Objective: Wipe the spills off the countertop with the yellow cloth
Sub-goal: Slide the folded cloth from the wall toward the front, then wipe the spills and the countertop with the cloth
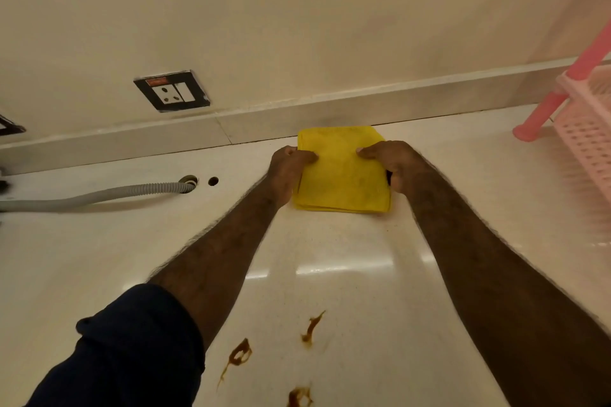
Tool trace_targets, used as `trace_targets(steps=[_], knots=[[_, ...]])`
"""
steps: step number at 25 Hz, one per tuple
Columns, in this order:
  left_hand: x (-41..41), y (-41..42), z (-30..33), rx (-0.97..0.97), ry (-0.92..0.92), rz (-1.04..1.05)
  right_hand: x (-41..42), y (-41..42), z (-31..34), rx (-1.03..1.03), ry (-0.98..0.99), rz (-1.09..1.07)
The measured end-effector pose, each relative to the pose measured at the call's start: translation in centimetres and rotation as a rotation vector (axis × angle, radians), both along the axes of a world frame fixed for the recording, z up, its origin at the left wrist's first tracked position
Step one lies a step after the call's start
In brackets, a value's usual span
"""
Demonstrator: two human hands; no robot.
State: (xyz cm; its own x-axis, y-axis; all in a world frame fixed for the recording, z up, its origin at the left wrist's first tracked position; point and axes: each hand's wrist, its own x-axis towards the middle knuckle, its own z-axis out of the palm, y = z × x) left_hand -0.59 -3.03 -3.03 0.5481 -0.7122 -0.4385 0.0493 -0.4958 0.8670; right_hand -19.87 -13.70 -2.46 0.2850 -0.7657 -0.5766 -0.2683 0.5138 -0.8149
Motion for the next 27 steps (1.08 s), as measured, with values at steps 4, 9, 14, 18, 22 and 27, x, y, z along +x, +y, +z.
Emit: trace_targets(steps=[4, 9, 14, 18, 22, 27], knots=[[-0.9, 3.9, 1.2, -0.105, 0.085, -0.025, -3.2, 4.6, 1.8, 0.027, -0.139, -0.022], [-3.8, 10.2, 4.1, -0.134, 0.132, -0.115, -8.3, 11.5, 3.6, -0.04, -0.176, -0.06], [-8.7, 19.1, 5.6, -0.103, 0.226, -0.258, -13.5, 18.7, 4.2, -0.073, -0.091, -0.009], [-12.4, 26.3, 5.0, -0.021, 0.3, -0.278, -17.2, 23.7, 2.5, -0.084, 0.038, 0.031], [-15.6, 33.3, 3.1, 0.013, 0.247, -0.304, -19.5, 28.4, 0.4, -0.157, 0.22, 0.156], [-16.9, 38.3, 0.8, 0.068, 0.078, -0.346, -18.9, 33.0, -0.9, -0.472, 0.646, 0.328]])
